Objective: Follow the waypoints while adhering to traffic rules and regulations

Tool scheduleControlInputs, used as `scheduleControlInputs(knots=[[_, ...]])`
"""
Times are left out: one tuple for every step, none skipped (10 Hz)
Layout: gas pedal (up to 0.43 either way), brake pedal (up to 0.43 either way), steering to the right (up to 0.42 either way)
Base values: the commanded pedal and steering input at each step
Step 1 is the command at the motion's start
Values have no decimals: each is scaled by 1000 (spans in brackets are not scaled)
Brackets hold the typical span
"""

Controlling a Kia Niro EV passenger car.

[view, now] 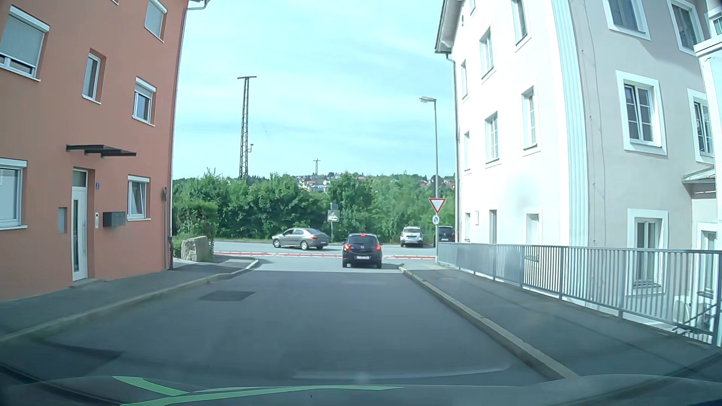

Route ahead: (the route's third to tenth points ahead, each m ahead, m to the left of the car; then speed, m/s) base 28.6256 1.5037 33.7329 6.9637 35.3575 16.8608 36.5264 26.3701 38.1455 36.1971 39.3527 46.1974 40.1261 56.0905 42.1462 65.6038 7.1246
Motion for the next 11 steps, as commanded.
scheduleControlInputs(knots=[[0,61,-2],[0,67,-2],[0,73,-2],[0,73,-2],[0,73,-2],[0,79,-2],[0,85,-2],[0,98,-1],[0,98,-1],[0,110,-1],[0,134,1]])
